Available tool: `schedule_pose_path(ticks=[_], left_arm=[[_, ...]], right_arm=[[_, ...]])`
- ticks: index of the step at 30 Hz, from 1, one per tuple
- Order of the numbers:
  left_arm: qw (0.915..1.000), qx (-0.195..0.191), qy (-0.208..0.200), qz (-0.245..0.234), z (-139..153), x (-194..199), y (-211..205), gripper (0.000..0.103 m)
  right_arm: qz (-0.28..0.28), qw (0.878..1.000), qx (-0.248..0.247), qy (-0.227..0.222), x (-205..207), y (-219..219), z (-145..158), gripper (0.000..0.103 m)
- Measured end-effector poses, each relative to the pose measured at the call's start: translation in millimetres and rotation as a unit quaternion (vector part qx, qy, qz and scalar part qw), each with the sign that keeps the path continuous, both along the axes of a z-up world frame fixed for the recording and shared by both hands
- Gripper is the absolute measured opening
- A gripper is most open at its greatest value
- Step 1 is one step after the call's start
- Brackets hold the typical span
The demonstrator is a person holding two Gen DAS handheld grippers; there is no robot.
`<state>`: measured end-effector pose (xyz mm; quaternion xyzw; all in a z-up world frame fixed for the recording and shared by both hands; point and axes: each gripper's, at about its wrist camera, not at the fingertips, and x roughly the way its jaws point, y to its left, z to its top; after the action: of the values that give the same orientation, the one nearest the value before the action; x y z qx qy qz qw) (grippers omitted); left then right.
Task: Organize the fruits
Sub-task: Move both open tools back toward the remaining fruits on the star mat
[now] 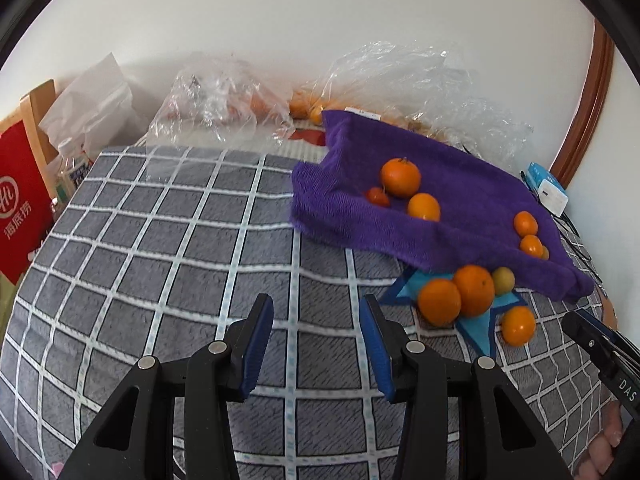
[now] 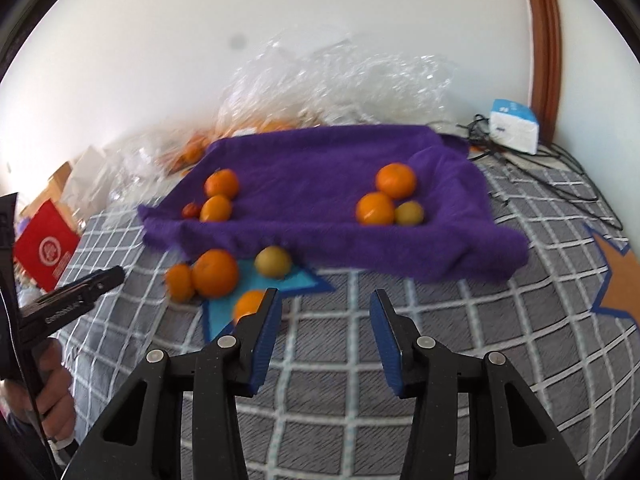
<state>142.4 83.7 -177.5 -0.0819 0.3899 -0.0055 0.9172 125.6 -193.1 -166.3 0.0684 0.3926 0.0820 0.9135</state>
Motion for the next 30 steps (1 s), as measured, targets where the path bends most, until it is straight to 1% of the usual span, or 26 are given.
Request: schedule_pose_path(ticks=[2, 4, 6, 10, 14, 21, 22, 23, 24, 27, 30], left_arm=[[1.0000, -0.003, 0.002, -0.001, -6, -5, 0, 0.042], [1.0000, 0.005, 0.008, 0.002, -11, -8, 0, 0.043], [0.9999, 0.011, 0.006, 0.004, -10, -9, -1, 0.043], [1.0000, 0.004, 0.001, 0.002, -9, -12, 1, 0.043], [0.9997, -0.021, 0.012, 0.010, -13, -10, 8, 0.043], [0.9990, -0.042, 0.011, 0.010, -15, -11, 12, 0.043], [0.9989, -0.046, 0.010, 0.010, -15, -10, 13, 0.044], [0.9987, -0.050, 0.009, 0.009, -16, -10, 13, 0.044], [0.9984, -0.055, 0.009, 0.008, -16, -10, 14, 0.045], [0.9980, -0.062, 0.007, 0.009, -16, -10, 15, 0.046], [0.9984, -0.056, 0.009, 0.005, -16, -9, 12, 0.049]], right_arm=[[0.025, 1.000, 0.001, 0.003, -6, 13, -2, 0.046], [0.044, 0.999, -0.004, 0.001, -10, 24, -4, 0.046], [0.053, 0.999, -0.012, 0.008, -10, 32, -7, 0.046], [0.049, 0.998, -0.019, 0.023, -1, 38, -14, 0.046], [0.047, 0.998, -0.015, 0.038, 8, 41, -19, 0.047], [0.054, 0.996, -0.035, 0.055, 19, 55, -28, 0.046], [0.052, 0.996, -0.040, 0.056, 21, 57, -30, 0.044], [0.050, 0.996, -0.047, 0.055, 22, 58, -32, 0.036], [0.047, 0.996, -0.053, 0.054, 22, 59, -33, 0.034], [0.046, 0.997, -0.052, 0.046, 19, 58, -32, 0.034], [0.041, 0.997, -0.047, 0.037, 16, 53, -27, 0.034]])
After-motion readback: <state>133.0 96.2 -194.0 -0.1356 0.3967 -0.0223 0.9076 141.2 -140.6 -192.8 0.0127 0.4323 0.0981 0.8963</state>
